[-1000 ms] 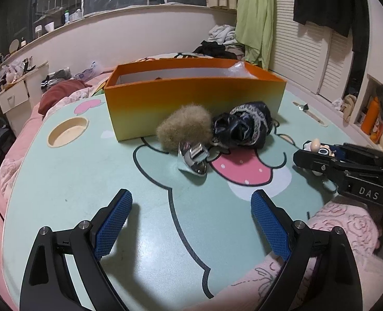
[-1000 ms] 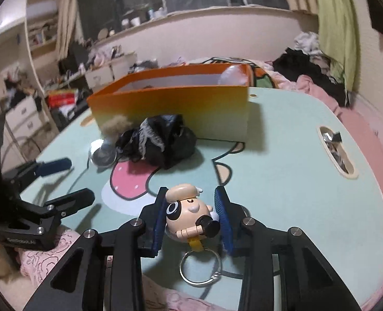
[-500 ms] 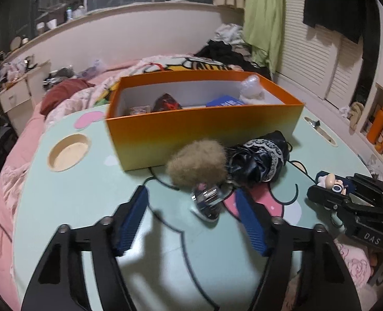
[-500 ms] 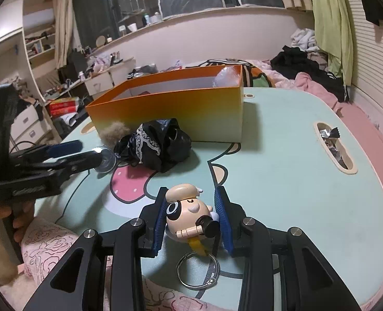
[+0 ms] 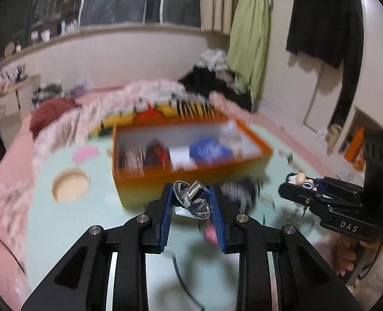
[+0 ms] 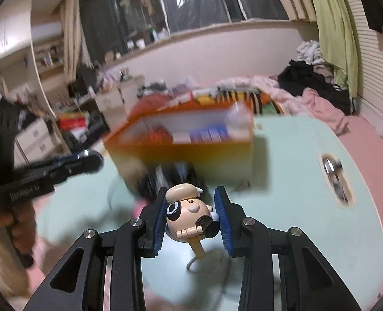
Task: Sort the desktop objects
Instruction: 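Drop the silver piece and figurine keychain into the orange box with both grippers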
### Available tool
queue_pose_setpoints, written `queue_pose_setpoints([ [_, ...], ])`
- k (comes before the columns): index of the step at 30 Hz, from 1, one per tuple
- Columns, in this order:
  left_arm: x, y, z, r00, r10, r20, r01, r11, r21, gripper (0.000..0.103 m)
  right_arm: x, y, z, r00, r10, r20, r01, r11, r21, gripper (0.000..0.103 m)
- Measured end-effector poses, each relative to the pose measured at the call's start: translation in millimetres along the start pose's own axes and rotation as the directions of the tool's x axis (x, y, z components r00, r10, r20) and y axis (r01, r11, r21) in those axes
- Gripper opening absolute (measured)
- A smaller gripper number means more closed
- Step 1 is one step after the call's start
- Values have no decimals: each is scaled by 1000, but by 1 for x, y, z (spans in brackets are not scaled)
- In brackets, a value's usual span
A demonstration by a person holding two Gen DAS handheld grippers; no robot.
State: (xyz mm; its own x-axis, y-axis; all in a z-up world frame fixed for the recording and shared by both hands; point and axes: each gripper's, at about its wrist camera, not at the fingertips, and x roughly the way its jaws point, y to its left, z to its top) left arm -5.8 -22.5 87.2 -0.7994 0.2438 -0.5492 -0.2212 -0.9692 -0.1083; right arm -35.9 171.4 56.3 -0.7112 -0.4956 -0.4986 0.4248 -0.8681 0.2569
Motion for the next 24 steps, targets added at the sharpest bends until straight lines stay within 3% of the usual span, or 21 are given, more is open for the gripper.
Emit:
queue_pose_setpoints([
  [5,48,10,54,999,-32,15,33,997,-73,30,51,-5,66,998,63,0,-63,996,63,35],
  [7,71,19,62,999,-34,-2,34,991,-132,33,82,-11,77,995,88,-43,-83,991,103,36],
  [9,91,27,62,999,9,-35,-16,983,-183,40,102,-23,81,992,81,-93,-65,985,161,40],
  [13,83,43,44,999,-33,-19,28,972,-235,58,86,-41,70,993,114,-24,-105,967,232,51],
  [14,75,44,39,999,-37,-8,34,971,-237,61,72,-40,65,996,91,-3,-88,972,217,62],
  [17,51,39,23,1000,-24,14,27,978,-206,72,36,-30,46,997,65,41,-70,987,144,66],
  [19,36,30,7,999,-35,-3,34,983,-181,81,20,-22,31,998,49,30,-51,994,101,68],
  [21,27,22,-8,998,-47,-36,41,988,-149,82,9,-13,12,1000,11,-11,-11,998,62,76],
  [24,26,8,-38,989,-18,-145,5,996,-91,82,6,0,-16,994,-50,-95,50,999,1,78],
])
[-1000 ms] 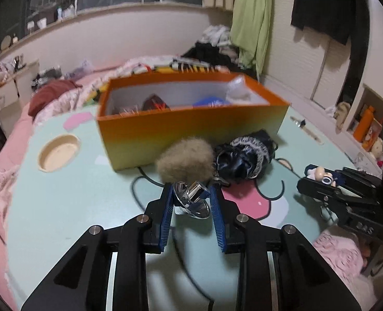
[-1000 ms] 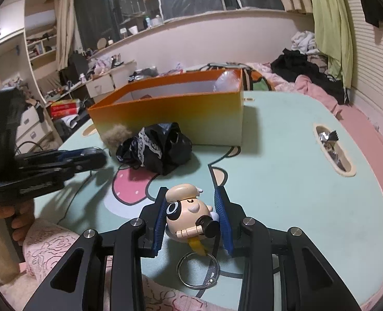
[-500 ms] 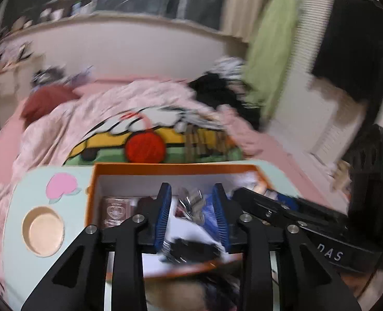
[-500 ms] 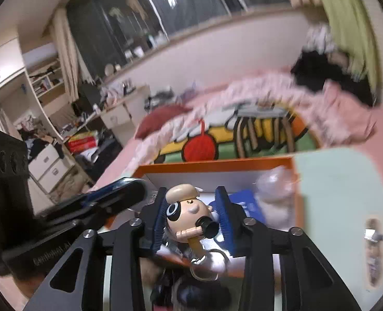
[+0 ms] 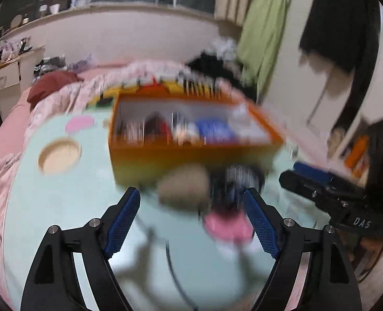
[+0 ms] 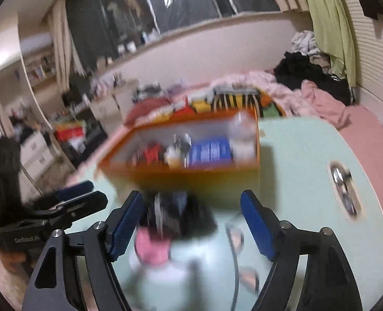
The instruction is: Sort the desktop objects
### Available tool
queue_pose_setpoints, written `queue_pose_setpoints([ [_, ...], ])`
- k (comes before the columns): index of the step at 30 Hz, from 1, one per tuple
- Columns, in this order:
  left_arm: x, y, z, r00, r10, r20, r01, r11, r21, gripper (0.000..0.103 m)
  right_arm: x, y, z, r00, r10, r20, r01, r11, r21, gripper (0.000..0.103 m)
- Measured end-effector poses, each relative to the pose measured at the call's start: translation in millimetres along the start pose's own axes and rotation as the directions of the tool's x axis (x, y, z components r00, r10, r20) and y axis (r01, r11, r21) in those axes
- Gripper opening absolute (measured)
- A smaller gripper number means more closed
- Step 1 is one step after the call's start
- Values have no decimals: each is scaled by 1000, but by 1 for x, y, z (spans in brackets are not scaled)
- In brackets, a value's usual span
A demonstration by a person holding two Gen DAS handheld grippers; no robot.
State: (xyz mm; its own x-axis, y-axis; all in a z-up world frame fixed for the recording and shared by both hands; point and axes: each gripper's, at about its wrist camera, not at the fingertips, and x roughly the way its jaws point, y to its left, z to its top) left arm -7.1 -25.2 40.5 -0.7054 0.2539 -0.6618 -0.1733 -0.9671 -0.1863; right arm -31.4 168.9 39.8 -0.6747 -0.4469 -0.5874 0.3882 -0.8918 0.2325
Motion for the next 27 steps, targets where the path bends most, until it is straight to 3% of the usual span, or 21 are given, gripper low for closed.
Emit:
queue_pose_setpoints([
  [3,19,-1,-21,993,30,-115,-31,1000,-4,83,13,8,-24,989,-115,-94,108,991,-73,88],
  [4,16,-6,-26,996,72,-55,-70,997,30,85,22,8,-30,979,-144,-141,131,987,-98,91],
  [6,22,-11,-34,988,150,-45,-147,988,55,86,28,14,-37,965,-216,-150,192,968,-162,93],
  [10,31,-9,-40,976,216,-42,-213,975,61,87,25,10,-31,963,-213,-166,194,973,-122,103],
  [18,34,-3,-48,975,218,-37,-215,975,61,90,23,2,-30,974,-173,-148,161,983,-93,103],
  [27,23,-11,-37,974,225,-35,-223,973,55,90,32,5,-35,968,-201,-149,182,974,-136,103],
])
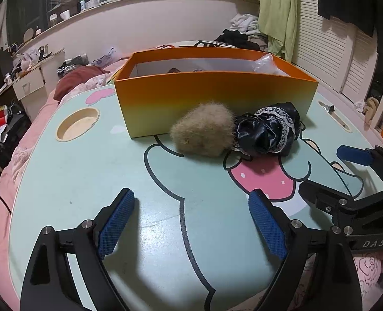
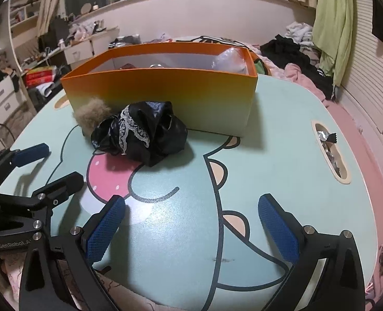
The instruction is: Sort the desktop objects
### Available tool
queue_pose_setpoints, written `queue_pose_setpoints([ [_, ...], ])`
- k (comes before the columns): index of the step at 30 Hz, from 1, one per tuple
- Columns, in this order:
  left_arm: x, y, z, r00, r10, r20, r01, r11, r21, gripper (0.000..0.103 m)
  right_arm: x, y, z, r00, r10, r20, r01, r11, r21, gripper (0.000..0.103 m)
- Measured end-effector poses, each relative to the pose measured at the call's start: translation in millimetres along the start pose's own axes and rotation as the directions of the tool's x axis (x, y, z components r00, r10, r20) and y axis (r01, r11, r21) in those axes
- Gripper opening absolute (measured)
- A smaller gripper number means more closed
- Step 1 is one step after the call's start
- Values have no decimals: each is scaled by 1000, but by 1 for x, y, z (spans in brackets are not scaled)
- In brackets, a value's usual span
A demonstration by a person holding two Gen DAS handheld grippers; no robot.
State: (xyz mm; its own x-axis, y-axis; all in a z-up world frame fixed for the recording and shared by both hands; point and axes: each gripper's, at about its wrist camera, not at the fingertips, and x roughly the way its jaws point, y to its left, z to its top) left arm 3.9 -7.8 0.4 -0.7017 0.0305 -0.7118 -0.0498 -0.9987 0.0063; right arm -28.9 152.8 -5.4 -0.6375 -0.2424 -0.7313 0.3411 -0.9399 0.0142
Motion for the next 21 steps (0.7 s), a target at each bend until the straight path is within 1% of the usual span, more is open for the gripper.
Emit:
queue_pose_setpoints([
  [21,0,0,-1,1000,0,0,0,1000,0,90,0,0,0,1000,-2,-1,2,1000,1,103],
])
